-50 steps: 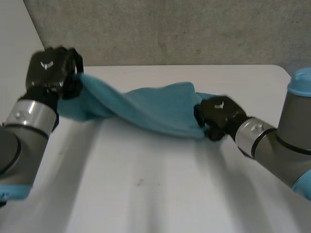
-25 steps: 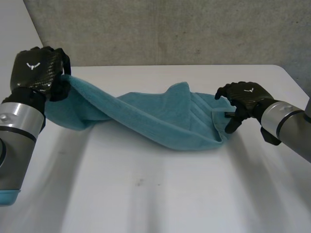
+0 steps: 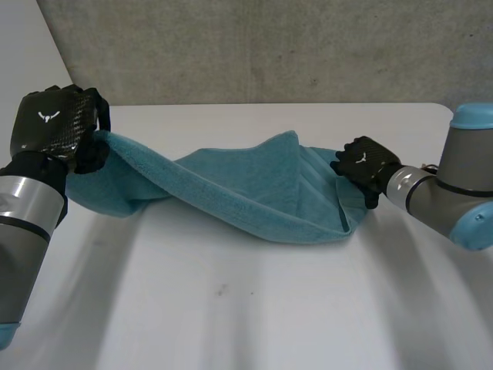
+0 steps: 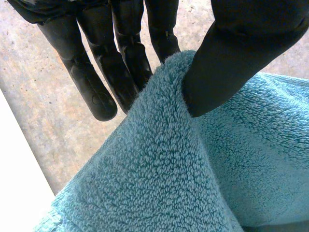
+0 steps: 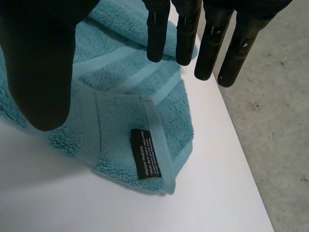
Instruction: Fold the laundry
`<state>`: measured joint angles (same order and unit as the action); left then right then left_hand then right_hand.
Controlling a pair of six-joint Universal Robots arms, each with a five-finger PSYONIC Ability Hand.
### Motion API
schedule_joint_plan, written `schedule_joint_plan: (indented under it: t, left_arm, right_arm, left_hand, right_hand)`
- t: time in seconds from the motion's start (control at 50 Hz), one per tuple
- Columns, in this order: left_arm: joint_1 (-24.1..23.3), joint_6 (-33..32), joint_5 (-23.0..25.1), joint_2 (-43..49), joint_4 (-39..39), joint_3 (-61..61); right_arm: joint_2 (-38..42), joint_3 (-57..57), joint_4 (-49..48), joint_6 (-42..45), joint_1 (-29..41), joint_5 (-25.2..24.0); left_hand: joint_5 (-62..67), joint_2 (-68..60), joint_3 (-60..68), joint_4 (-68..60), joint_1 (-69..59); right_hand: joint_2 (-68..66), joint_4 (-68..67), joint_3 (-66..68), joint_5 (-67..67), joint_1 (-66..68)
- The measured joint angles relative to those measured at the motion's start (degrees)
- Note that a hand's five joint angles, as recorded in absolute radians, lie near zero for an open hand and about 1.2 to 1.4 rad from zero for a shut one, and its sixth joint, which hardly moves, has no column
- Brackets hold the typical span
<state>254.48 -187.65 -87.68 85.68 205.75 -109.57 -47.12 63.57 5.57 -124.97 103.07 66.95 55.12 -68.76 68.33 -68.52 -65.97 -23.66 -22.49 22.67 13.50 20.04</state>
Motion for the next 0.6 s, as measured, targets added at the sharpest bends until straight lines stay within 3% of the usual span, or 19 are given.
schedule_joint_plan:
  t: [0.22,0.36,0.46,0.56,0.58,0.6]
  left_arm:
    - [0.15,0.00,0.05,-0.27,0.00,-0.47]
    - [0.15,0.00,0.10,-0.26,0.06,-0.43]
    - [0.14,0.03,0.13,-0.25,0.07,-0.39]
    - [0.14,0.03,0.14,-0.25,0.04,-0.38]
    - [0.14,0.02,0.14,-0.27,0.04,-0.34]
    - [0.14,0.02,0.14,-0.28,0.04,-0.34]
  right_arm:
    - [6.26,-3.20,0.67,10.99,0.95,-0.31]
    - [7.35,-3.73,2.73,12.57,0.87,-0.29]
    - [7.90,-4.31,4.57,12.77,0.80,-0.41]
    - [7.93,-4.63,5.14,12.72,0.87,-0.33]
    - [7.85,-4.75,5.15,12.54,0.86,-0.19]
    - [7.81,-4.77,5.13,12.47,0.85,-0.14]
  left_hand:
    - [0.00,0.00,0.00,0.00,0.00]
    - [0.00,0.00,0.00,0.00,0.00]
    - [0.00,0.00,0.00,-0.01,0.00]
    - [0.00,0.00,0.00,0.00,0.00]
    - [0.00,0.00,0.00,-0.01,0.00]
    - [0.00,0.00,0.00,0.00,0.00]
  right_hand:
    - [-0.01,0.00,0.00,0.00,0.00]
    - [0.00,-1.77,0.83,0.57,0.29]
    - [-11.57,-12.37,12.62,9.87,10.22]
    - [-28.51,-28.94,28.73,26.10,23.81]
    - [-38.07,-39.31,38.95,36.32,32.45]
    - [-40.28,-41.61,41.10,38.66,34.05]
